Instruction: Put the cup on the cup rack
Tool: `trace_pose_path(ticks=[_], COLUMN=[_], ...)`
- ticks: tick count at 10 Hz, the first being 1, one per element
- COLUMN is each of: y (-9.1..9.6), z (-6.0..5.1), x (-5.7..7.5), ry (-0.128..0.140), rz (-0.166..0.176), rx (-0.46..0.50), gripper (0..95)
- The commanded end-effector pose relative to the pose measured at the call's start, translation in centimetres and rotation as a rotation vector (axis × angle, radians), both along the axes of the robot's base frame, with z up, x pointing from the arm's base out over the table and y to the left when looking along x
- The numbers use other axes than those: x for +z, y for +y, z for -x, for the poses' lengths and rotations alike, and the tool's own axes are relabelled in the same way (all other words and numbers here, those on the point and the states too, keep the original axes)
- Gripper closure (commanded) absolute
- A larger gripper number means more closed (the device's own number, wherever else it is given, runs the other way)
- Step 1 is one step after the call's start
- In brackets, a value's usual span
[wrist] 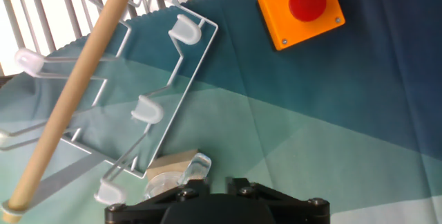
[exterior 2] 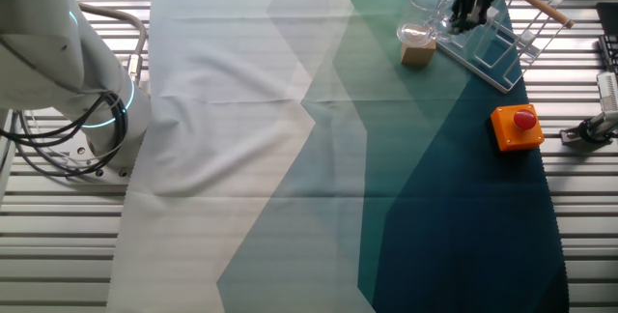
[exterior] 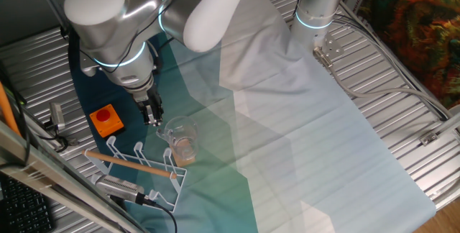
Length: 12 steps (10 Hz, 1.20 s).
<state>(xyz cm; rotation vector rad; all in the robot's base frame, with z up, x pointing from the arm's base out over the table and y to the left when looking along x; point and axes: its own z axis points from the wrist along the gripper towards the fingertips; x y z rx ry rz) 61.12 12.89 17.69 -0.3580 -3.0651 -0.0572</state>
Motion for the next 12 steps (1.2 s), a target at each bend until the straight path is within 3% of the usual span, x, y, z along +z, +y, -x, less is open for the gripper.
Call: trace_pose_path(ticks=[1, 4, 5, 9, 10, 12], y=[-0.01, -0.09, -0.12, -0.16, -0.15, -0.14], z=[-0.08, -0.18, -0.22, -0.30, -0.30, -0.30], x=[-0.08, -0.36, -0.48, -0.79, -0.80, -0.83], ry=[0.002, 0.001, 0.001, 0.000, -0.002, -0.003], rz=[0.001, 0.000, 0.001, 0.000, 0.000, -0.003], rx=[-0.001, -0.003, -0.002, 0.001, 0.004, 0.007], gripper=[38.0, 38.0, 57.0, 57.0, 38.0, 38.0])
